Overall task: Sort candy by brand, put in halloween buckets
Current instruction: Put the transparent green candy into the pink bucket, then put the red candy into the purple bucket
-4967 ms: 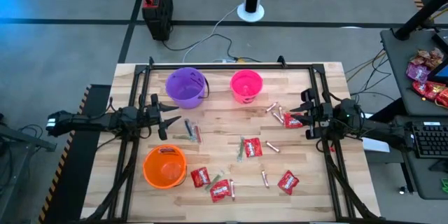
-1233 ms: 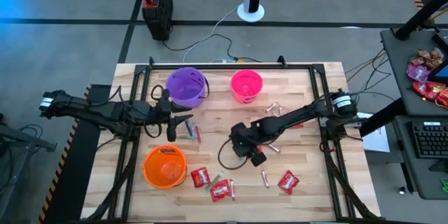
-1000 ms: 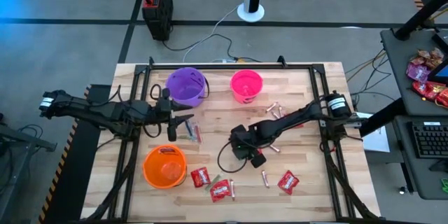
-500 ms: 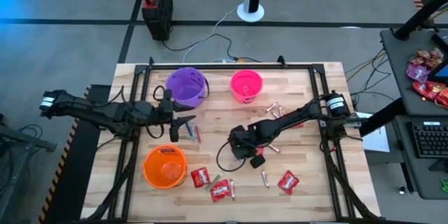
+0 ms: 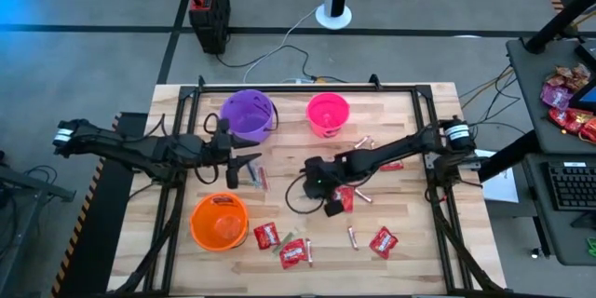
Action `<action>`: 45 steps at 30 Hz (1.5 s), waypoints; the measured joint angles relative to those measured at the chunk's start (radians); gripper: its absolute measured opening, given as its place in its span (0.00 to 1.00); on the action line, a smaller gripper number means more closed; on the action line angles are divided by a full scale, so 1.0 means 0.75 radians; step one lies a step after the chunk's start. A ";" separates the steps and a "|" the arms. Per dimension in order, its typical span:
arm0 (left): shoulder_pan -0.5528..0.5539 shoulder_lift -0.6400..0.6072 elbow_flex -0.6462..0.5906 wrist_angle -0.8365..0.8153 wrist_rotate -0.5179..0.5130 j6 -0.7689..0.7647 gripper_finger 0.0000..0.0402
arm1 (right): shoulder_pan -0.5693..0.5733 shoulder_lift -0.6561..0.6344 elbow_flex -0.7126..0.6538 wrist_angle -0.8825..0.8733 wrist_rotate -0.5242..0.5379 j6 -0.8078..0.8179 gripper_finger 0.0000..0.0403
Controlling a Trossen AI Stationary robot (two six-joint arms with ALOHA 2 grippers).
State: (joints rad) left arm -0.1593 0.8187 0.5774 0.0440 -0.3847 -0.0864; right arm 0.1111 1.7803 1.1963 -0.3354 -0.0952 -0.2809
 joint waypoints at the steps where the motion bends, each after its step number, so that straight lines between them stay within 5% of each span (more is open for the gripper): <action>1: 0.000 -0.013 0.008 -0.012 0.000 0.000 0.33 | -0.003 -0.023 -0.019 0.055 -0.006 0.006 0.03; 11: -0.003 -0.073 0.159 -0.175 0.003 0.006 0.33 | -0.066 -0.201 -0.362 1.008 0.089 0.107 0.03; 16: -0.003 -0.073 0.172 -0.180 0.003 0.006 0.33 | -0.131 -0.242 -0.506 1.450 0.569 0.183 0.03; 20: -0.003 -0.067 0.159 -0.183 0.003 0.002 0.33 | -0.195 -0.267 -0.576 1.496 1.065 0.284 0.03; 22: -0.003 -0.057 0.157 -0.183 0.003 0.000 0.33 | -0.243 -0.290 -0.581 1.461 1.180 0.364 0.03; 29: -0.003 -0.032 0.155 -0.178 0.003 0.000 0.33 | -0.419 -0.313 -0.582 1.352 0.979 0.619 0.03; 35: -0.003 -0.027 0.155 -0.182 0.003 0.000 0.33 | -0.477 -0.312 -0.582 1.274 0.957 0.774 0.04; 45: -0.003 -0.024 0.155 -0.179 0.002 0.009 0.33 | -0.507 -0.312 -0.582 1.212 0.954 0.830 0.24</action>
State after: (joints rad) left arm -0.1612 0.8003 0.6933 -0.0901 -0.3832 -0.0795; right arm -0.2692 1.5459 0.7601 0.5734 0.6201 0.3412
